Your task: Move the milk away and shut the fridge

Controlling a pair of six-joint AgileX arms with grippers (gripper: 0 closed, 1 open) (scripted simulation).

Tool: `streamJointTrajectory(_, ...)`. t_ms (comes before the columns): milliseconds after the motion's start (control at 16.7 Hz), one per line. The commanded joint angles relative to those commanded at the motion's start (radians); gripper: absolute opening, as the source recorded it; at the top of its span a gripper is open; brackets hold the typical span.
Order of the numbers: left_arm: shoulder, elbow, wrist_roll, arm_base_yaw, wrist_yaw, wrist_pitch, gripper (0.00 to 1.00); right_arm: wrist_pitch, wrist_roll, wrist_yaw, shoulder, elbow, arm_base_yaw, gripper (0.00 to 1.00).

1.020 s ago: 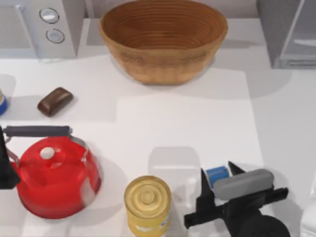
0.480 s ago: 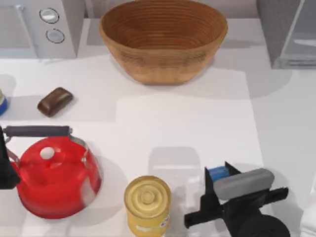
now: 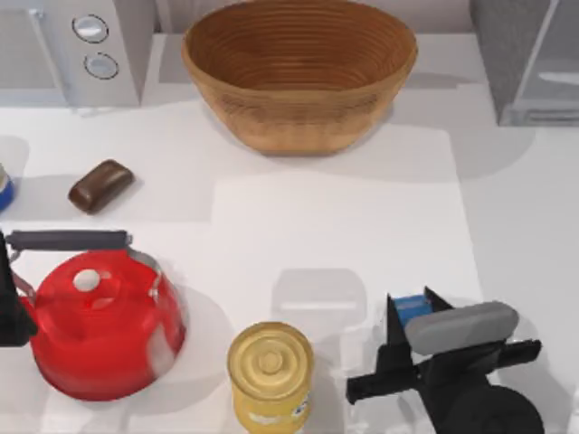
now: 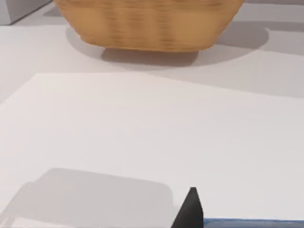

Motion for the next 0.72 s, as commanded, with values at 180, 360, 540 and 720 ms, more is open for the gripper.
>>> streamJointTrajectory(180, 0.000, 0.000, 0.000, 0.000, 0.000, 0.000, 1.00, 0.000, 0.025, 0.017, -0.099, 0.007, -0.008, 0.00)
streamJointTrajectory(360, 0.000, 0.000, 0.000, 0.000, 0.000, 0.000, 1.00, -0.062, 0.019, -0.007, -0.175, 0.018, 0.023, 0.00)
streamJointTrajectory(540, 0.000, 0.000, 0.000, 0.000, 0.000, 0.000, 1.00, -0.170, 0.003, -0.021, -0.202, 0.006, 0.026, 0.00)
streamJointTrajectory(720, 0.000, 0.000, 0.000, 0.000, 0.000, 0.000, 1.00, -0.236, -0.011, -0.027, -0.207, 0.008, 0.027, 0.00)
